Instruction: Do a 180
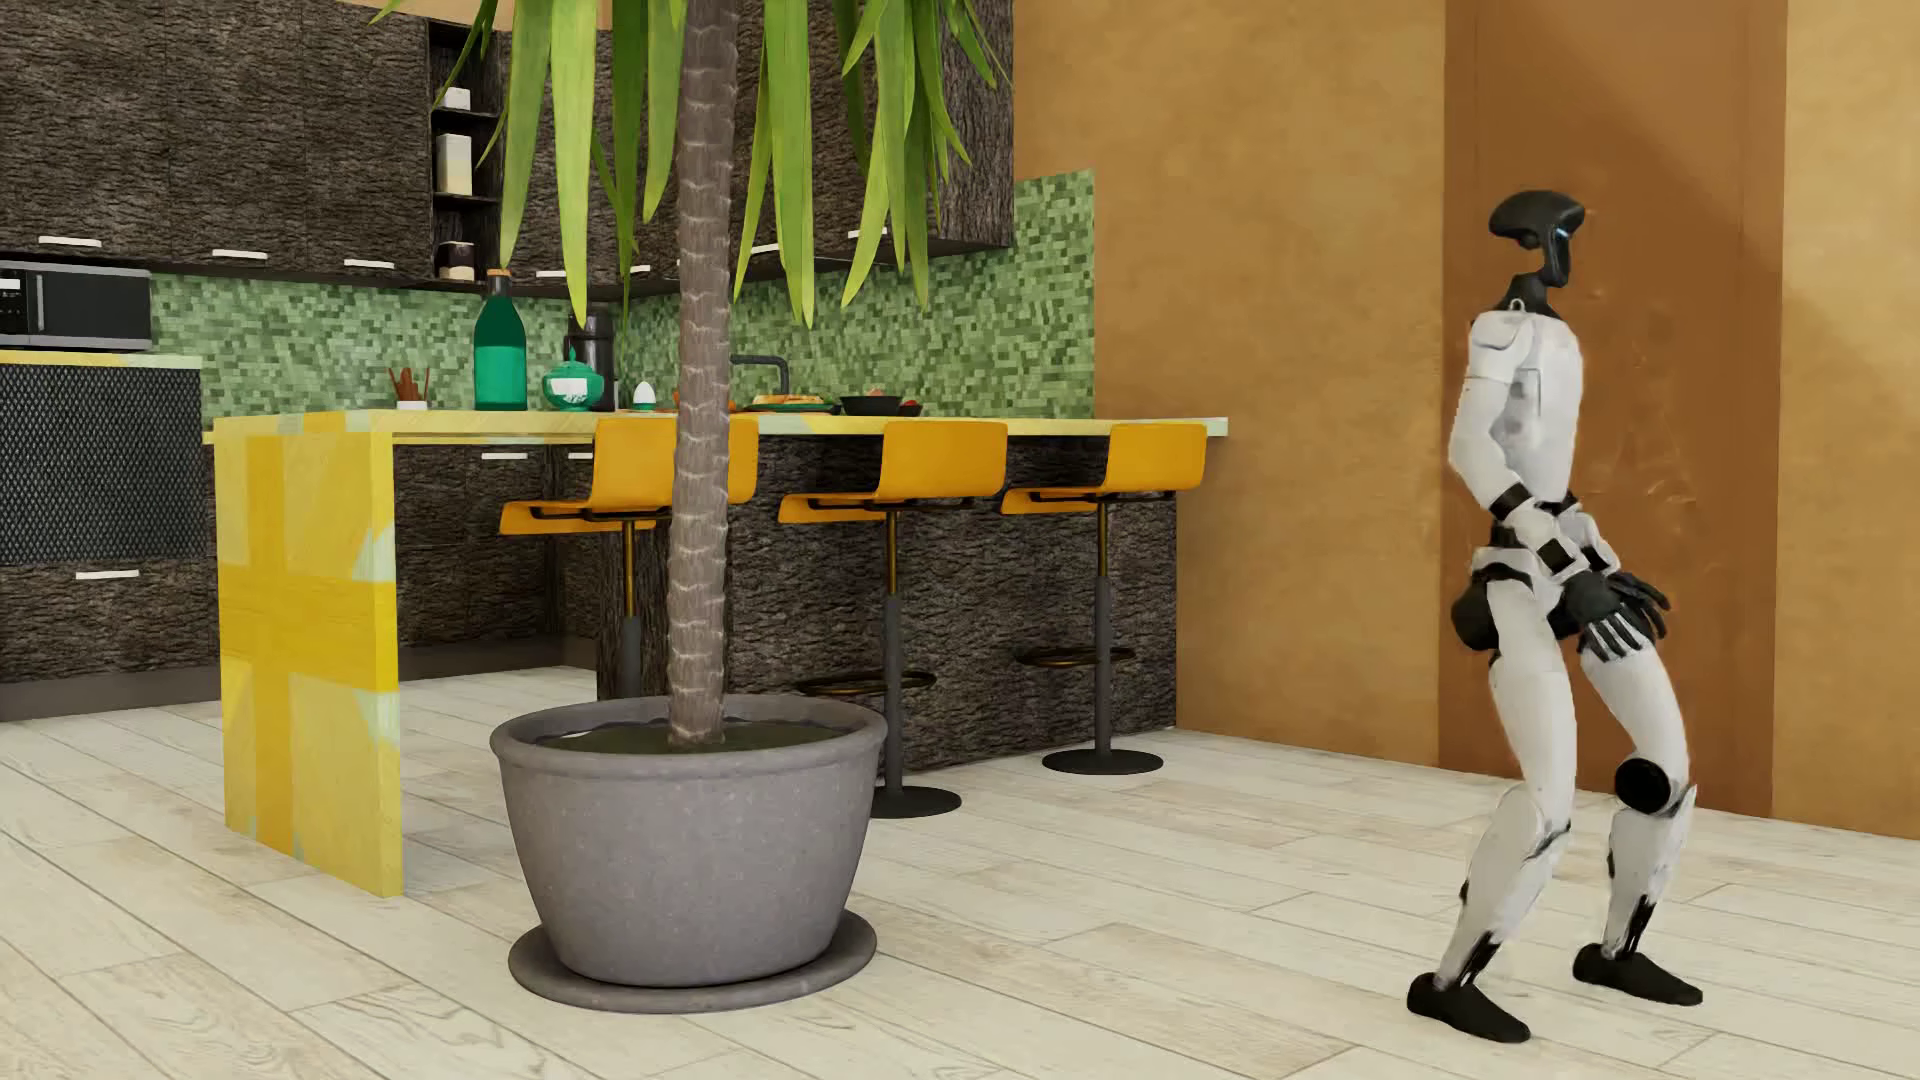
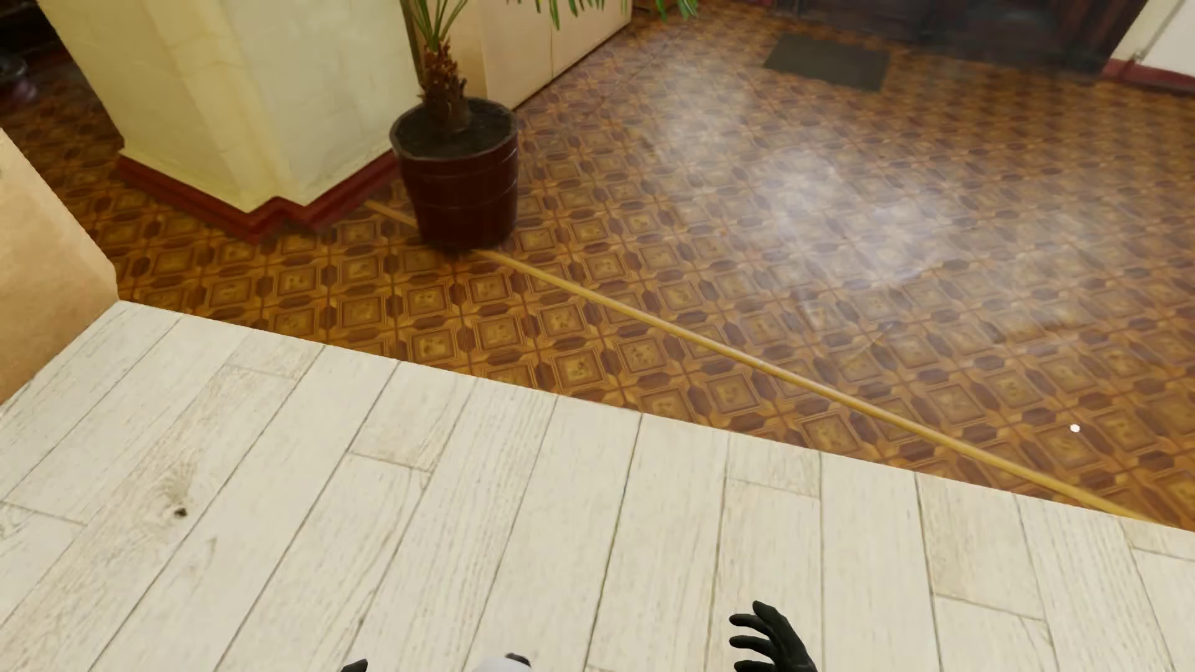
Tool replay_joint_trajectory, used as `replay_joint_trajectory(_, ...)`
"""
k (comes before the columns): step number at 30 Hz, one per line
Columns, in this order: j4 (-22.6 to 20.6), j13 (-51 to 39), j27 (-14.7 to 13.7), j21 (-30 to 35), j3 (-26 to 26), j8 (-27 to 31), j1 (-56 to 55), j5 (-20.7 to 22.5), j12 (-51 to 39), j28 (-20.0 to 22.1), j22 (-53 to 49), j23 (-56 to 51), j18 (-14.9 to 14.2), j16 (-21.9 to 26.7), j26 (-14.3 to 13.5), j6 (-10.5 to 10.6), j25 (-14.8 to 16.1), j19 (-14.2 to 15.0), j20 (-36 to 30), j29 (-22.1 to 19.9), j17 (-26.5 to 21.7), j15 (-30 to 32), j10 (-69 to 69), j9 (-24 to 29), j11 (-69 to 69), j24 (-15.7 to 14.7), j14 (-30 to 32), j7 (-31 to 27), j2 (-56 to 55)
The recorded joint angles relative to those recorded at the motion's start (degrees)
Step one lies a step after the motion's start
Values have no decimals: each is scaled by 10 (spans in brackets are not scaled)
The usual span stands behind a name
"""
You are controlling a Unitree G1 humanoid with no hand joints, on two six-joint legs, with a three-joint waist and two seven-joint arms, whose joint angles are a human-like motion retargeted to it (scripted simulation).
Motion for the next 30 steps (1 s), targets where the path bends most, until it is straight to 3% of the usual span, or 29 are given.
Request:
replay_joint_trajectory(3, -17, -10, -64, 0, 30, -6, 13, -8, 16, -23, -8, 10, 2, 0, -3, 16, -22, -2, 6, -14, -12, -2, -51, -7, -26, -5, 31, -5, 22)
replay_joint_trajectory(5, 10, -11, -103, -3, 17, -20, 7, -12, 9, -21, 1, 2, 1, 12, 2, 35, -24, -5, 10, -21, -17, -11, -33, 1, -8, -20, 18, 27, 32)
replay_joint_trajectory(7, -7, -7, -114, 23, -25, 24, -9, -10, -7, 3, 5, 7, 2, 21, -9, 34, -19, -55, -1, -21, -15, 18, -9, 19, 137, -16, 22, 16, -33)
replay_joint_trajectory(8, -18, 12, -103, 20, -37, 54, -8, 7, -4, 22, 2, 10, -1, 22, -26, 28, -14, -99, -7, -10, -13, 42, -16, 23, 174, -9, 28, 3, -52)
replay_joint_trajectory(9, -28, 48, -88, 10, -32, 74, -14, 26, 6, 41, -3, 18, -6, 23, -44, 17, -8, -141, -9, 10, -26, 10, -35, 8, 136, -5, 40, -13, -48)
replay_joint_trajectory(10, -38, 64, -71, -13, -13, 85, -11, 27, 18, 59, -6, 55, -8, 14, -52, 2, 2, -84, -6, 28, -30, -53, -49, 3, 40, -8, 36, -17, -1)
replay_joint_trajectory(11, -16, 62, -47, -23, 8, 65, -17, 34, 20, 70, -14, 62, -11, -6, -43, 18, 11, -11, -2, 34, -44, -42, 2, 8, -9, -15, -28, 4, 37)
replay_joint_trajectory(12, -4, 37, -18, -26, 0, 39, -21, 31, 8, 67, -4, 15, -11, 2, -30, 22, 13, -27, -2, 31, -48, -44, 22, 14, 25, -25, -54, 33, 25)
replay_joint_trajectory(13, -15, 1, -9, -10, -11, 32, -23, 22, 20, 57, -4, 26, 4, 11, -27, 13, 2, -13, 12, 23, -28, -48, 19, 18, 62, -30, -33, 27, 13)
replay_joint_trajectory(14, -13, -10, -10, 19, -17, 18, -25, 22, 19, 48, 13, 22, 21, 7, -26, 19, -15, -41, 18, 15, -18, -39, 28, 23, 106, -31, -20, 22, 2)
replay_joint_trajectory(16, -30, -2, -26, 29, -26, 41, -19, 29, 4, 41, 32, 15, 6, 13, -31, 15, -37, -72, 4, 18, -28, 83, 4, 27, 243, -20, 23, -1, -78)
replay_joint_trajectory(17, -44, 20, -39, 9, -21, 70, -20, 40, 10, 42, 26, 12, 4, 10, -43, 1, -35, -87, 9, 27, -35, 68, -20, 15, 217, -15, 39, -10, -96)
replay_joint_trajectory(18, -62, 41, -57, -23, -1, 89, -18, 42, 16, 44, 2, 41, -3, 10, -48, -20, -24, -117, -6, 37, -46, -36, -49, 5, 84, -17, 56, -16, -73)
replay_joint_trajectory(19, -35, 55, -70, -44, 20, 61, -26, 34, 13, 43, -10, 64, -13, 1, -46, -6, -9, -17, -15, 35, -60, -13, -21, 2, 40, -23, -5, 5, -41)
replay_joint_trajectory(21, 3, 57, -76, -37, 28, 11, -48, 20, 20, 21, -30, 30, -37, 11, -45, 14, -3, -32, 14, 26, -68, -8, 118, -11, 13, -23, -114, 58, -13)
replay_joint_trajectory(23, 20, 43, -82, -10, 0, -25, -3, 6, 0, -3, -8, -5, -60, 23, -33, 41, -25, -30, 17, 23, -32, -25, 107, -14, 47, -9, -122, 61, -3)
replay_joint_trajectory(24, 16, 32, -85, 6, -32, -13, 10, -3, 1, -8, 4, -7, -48, 32, -35, 40, -38, -35, 13, 32, -6, -32, 68, -7, 106, -7, -62, 62, -22)
replay_joint_trajectory(25, 6, 24, -81, 41, -49, 14, 7, 7, 5, -4, 11, 4, 8, 30, -42, 42, -47, -25, 15, 44, -18, -15, 72, -3, 149, -10, -59, 53, -40)
replay_joint_trajectory(26, -13, 39, -77, 30, -48, 50, -3, 21, 5, 6, 11, 20, 27, 30, -45, 31, -48, -57, 7, 57, -23, -5, 61, -11, 169, -16, -48, 38, -60)
replay_joint_trajectory(27, -34, 60, -68, 5, -24, 88, -4, 33, 7, 17, -3, 47, 1, 24, -45, 10, -38, -104, 8, 65, -32, -57, 37, -15, 98, -21, -39, 24, -37)
replay_joint_trajectory(28, -20, 64, -48, -27, 8, 66, -5, 24, 6, 27, -7, 58, -10, 1, -41, 19, -22, 0, 17, 61, -46, -47, 61, -15, 48, -23, -85, 26, -7)
replay_joint_trajectory(30, 9, 38, -12, -22, 18, 19, 1, 8, 16, 22, -27, 38, -32, 2, -21, 27, -1, -6, 7, 30, -51, -43, 123, -11, 24, -18, -133, 57, 20)
